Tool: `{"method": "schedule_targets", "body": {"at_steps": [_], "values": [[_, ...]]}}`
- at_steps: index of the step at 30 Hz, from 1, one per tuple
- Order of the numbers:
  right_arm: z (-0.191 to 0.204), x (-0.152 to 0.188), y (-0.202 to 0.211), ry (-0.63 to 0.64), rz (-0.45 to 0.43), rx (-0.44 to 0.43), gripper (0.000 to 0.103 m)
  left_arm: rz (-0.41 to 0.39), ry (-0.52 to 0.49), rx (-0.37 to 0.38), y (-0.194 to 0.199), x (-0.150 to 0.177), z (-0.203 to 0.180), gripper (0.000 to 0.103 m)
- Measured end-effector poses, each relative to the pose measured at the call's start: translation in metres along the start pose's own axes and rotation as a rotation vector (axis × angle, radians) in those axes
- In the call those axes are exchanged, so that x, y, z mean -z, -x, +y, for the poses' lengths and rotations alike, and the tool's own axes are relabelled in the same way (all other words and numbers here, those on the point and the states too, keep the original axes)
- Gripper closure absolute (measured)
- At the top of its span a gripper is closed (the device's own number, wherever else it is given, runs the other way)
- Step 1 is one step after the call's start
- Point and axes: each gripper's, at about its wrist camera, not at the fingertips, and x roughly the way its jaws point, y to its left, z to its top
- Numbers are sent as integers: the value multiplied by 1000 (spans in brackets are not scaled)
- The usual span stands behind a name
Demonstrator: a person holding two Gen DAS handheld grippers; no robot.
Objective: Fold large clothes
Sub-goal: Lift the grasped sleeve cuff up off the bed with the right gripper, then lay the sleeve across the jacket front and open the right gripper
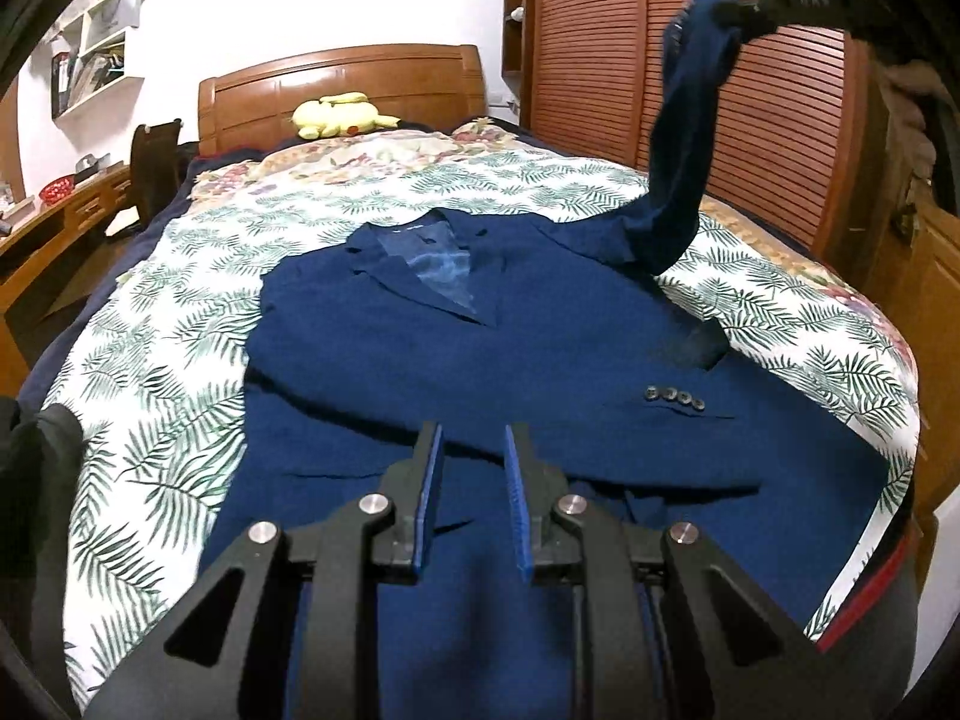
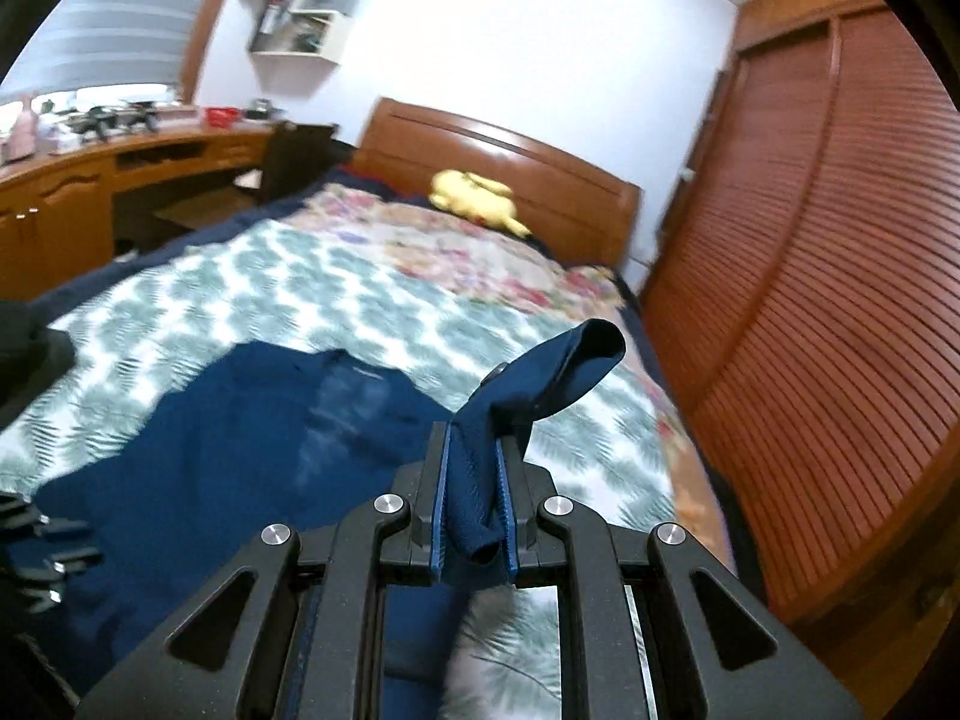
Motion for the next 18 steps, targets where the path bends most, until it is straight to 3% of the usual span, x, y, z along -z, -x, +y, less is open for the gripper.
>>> {"method": "schedule_targets", "body": {"at_steps": [8, 18], "values": [[78, -12, 4, 89, -47, -106, 92, -29, 43, -32, 21, 6, 29, 85], [135, 17, -12, 121, 48, -244, 91, -44, 80, -55, 34, 10, 49, 85]]}}
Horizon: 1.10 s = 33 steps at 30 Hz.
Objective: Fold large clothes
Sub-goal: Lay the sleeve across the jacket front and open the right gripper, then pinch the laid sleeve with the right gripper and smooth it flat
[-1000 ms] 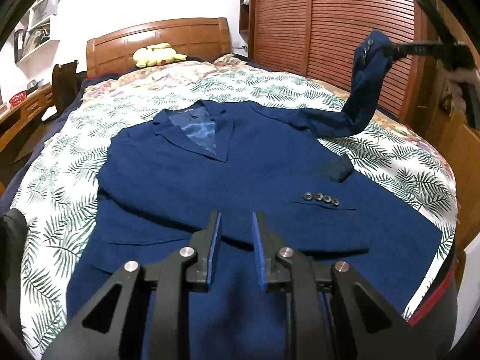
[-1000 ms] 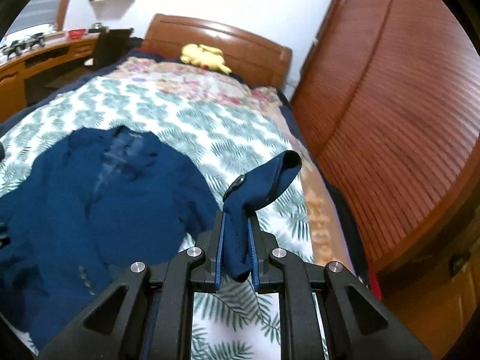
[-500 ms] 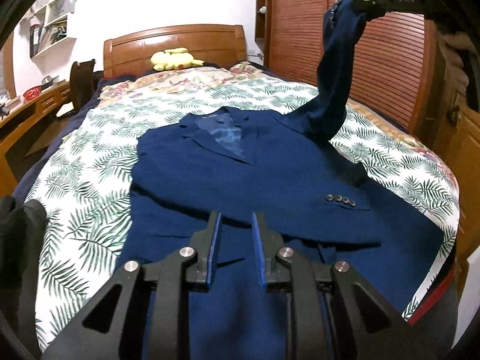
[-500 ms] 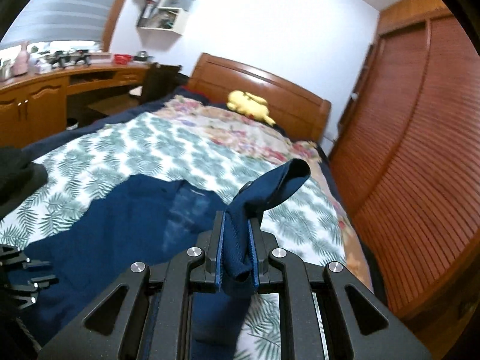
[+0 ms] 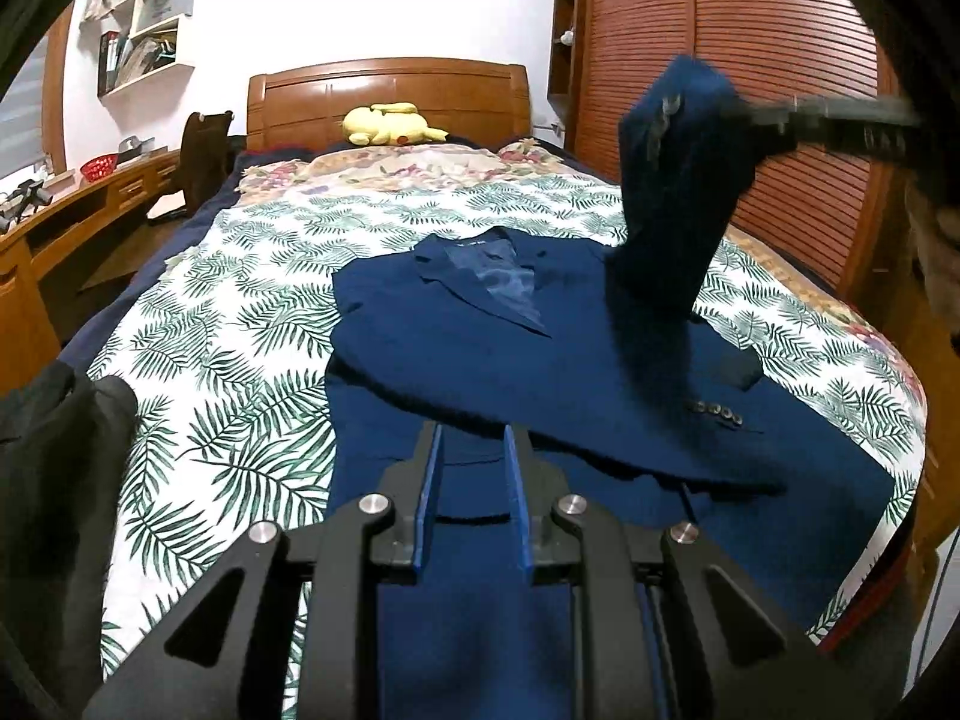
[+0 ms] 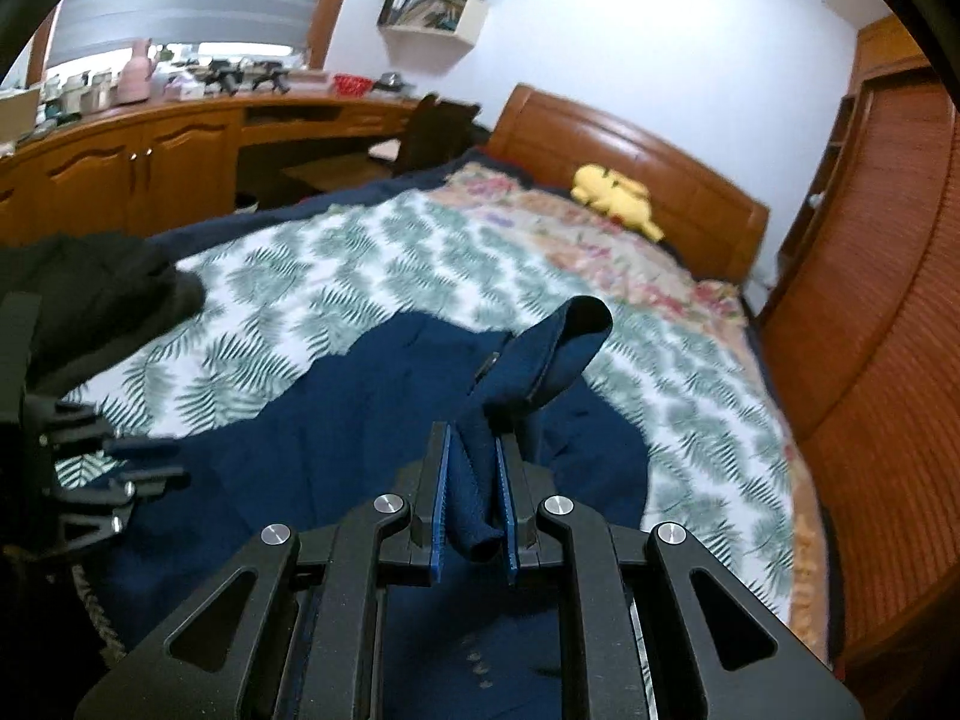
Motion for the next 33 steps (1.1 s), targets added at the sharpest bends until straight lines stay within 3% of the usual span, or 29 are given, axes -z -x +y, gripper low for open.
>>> {"method": "schedule_targets", "body": {"at_steps": [4, 9, 22, 33], "values": [[4, 8, -9, -43, 38, -48, 82, -1, 6, -3, 0, -1, 2, 85], [3, 12, -2, -61, 18, -72, 58, -1, 5, -5, 0, -1, 1, 85], [6, 49, -55, -113, 131, -98, 57, 0, 2, -28, 4, 3, 11, 85], [64, 65, -124, -136, 218, -218, 57, 3, 41, -75, 16, 12, 40, 85]]}}
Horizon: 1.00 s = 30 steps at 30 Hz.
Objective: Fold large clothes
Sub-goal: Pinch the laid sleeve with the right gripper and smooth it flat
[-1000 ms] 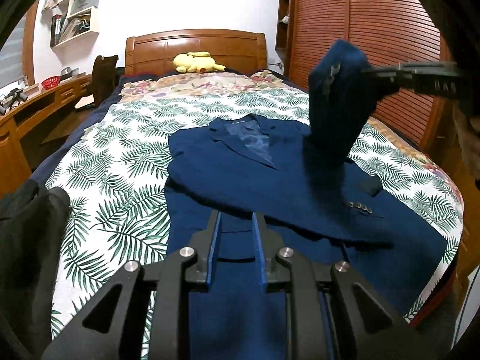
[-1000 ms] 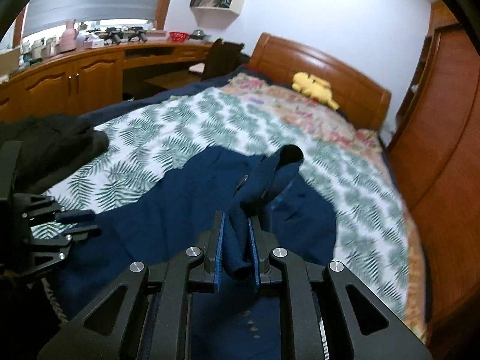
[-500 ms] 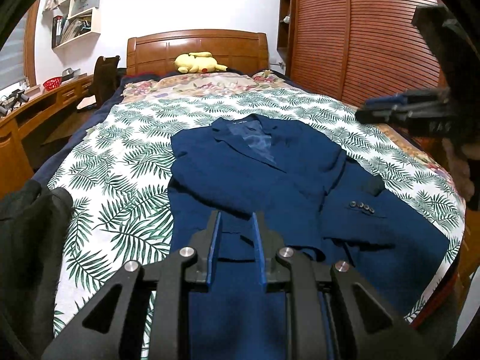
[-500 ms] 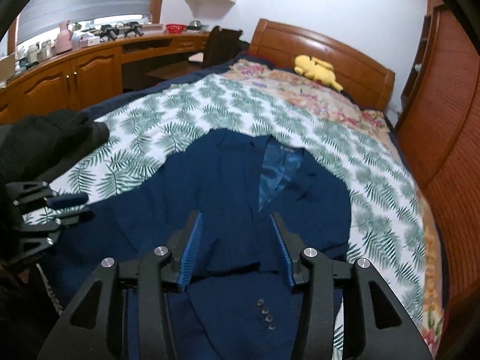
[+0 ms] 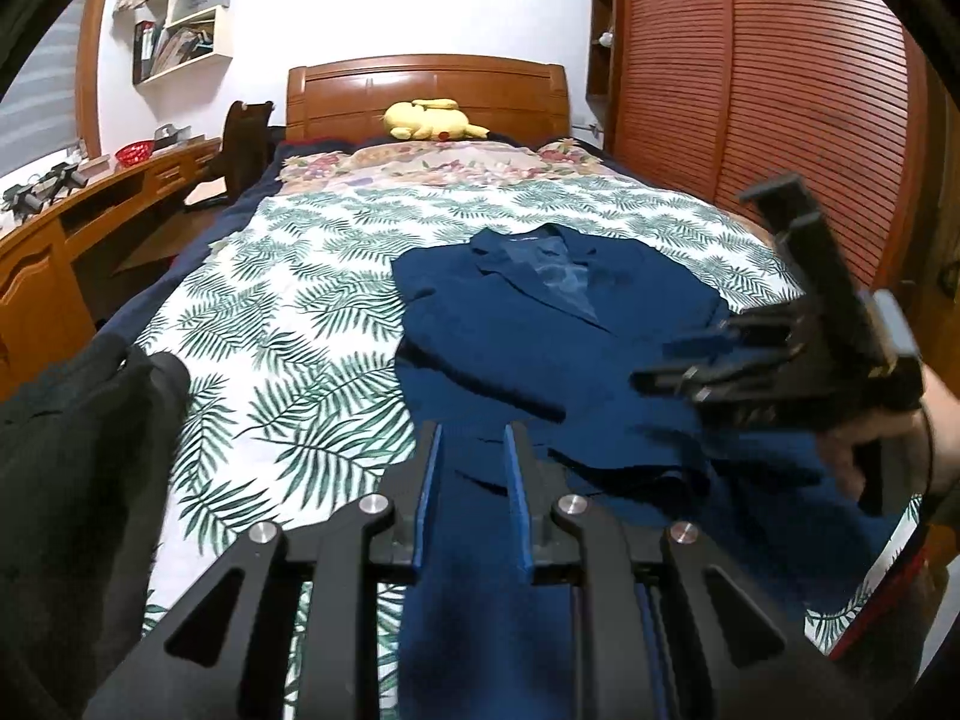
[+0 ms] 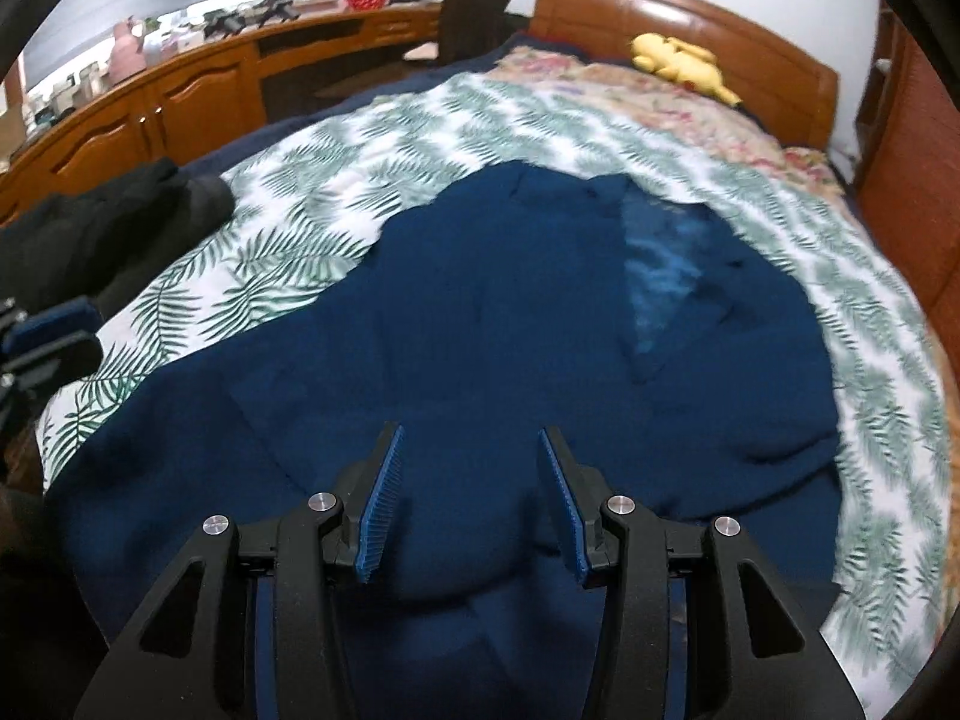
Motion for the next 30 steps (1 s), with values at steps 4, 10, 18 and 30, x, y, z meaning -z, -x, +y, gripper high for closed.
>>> {"method": "schedule_targets", "body": {"at_steps": [4, 10, 18, 30], "values": [[22, -4, -24, 13, 37, -49, 58, -3, 10, -8, 2, 1, 7, 85], [46, -6, -52, 36, 96, -86, 57, -8, 16, -14, 6, 4, 13, 85], [53, 3, -66, 91, 142, -69, 98, -13, 21, -13, 8, 4, 17, 85], [21, 15, 15, 15, -47, -64, 103, -14, 3, -1, 5, 2, 9, 85]]}}
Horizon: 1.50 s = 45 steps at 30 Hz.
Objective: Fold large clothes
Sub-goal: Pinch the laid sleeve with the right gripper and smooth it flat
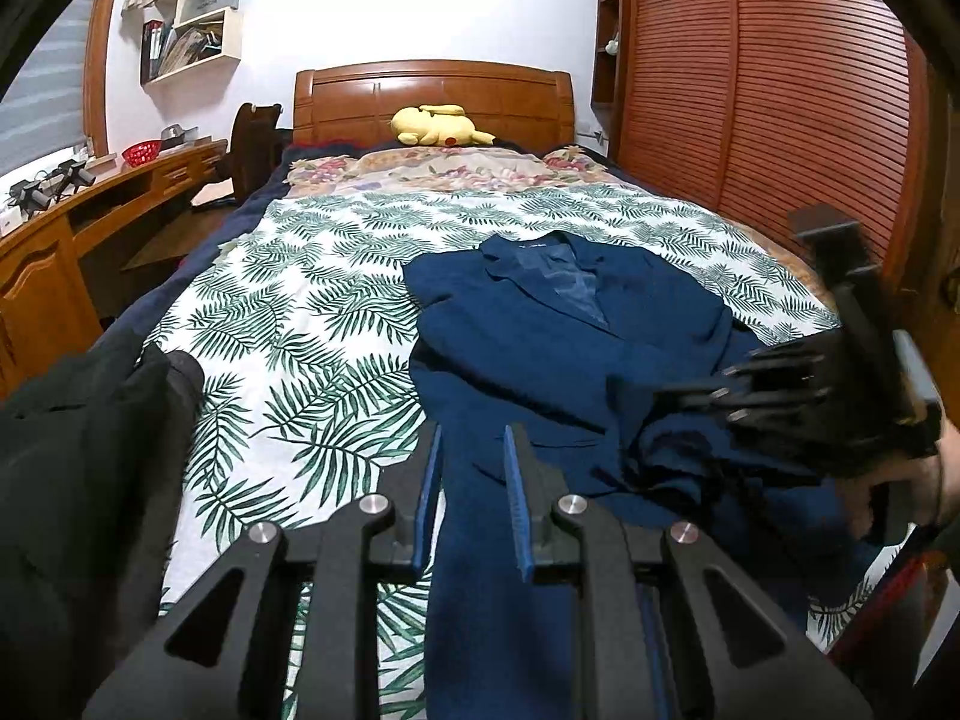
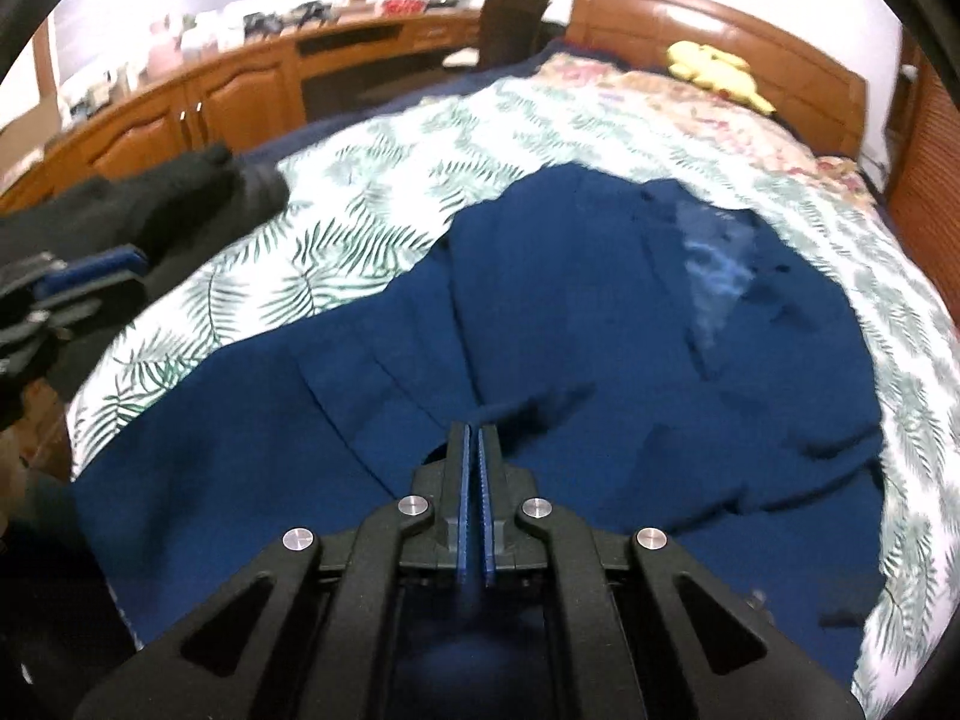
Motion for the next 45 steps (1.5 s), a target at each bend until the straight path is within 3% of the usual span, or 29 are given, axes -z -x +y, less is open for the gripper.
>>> {"method": "schedule_targets", "body": {"at_steps": [3, 8, 13, 19, 20, 22, 23, 26, 30, 34, 35, 38, 45], "values": [[-13, 11, 31, -32, -65, 58, 103, 0, -6, 2, 0, 0, -2, 85], [-29, 39, 71, -99, -127, 71, 103, 0, -12, 7, -1, 0, -6, 85], [-32, 62, 79, -97, -90, 87, 103, 1, -24, 14, -2, 0, -11, 85], [-29, 56, 61, -86, -62, 76, 103, 6, -27, 7, -4, -1, -13, 85], [-26, 50, 53, -79, -57, 63, 101, 6, -24, 5, -4, 0, -12, 85], [-19, 41, 37, -69, -37, 19, 80, 9, -19, 1, -4, 0, -9, 85], [-15, 34, 25, -62, -20, 15, 64, 7, -15, -1, -4, 0, -8, 85], [-1, 15, -7, -56, -5, -10, 58, 4, -6, -5, -2, 0, -3, 85], [16, -3, -46, -56, 53, -50, 58, 0, 3, -7, 2, 2, 2, 85], [29, -13, -79, -33, 113, -17, 60, -2, 5, -7, 4, 3, 5, 85], [31, -14, -85, -19, 122, 11, 76, -1, 5, -7, 4, 3, 6, 85], [29, -11, -90, 0, 127, -8, 102, -2, 4, -6, 5, 3, 6, 85], [16, -1, -37, -24, -8, 9, 103, -11, -3, 5, 6, 1, 2, 85]]}}
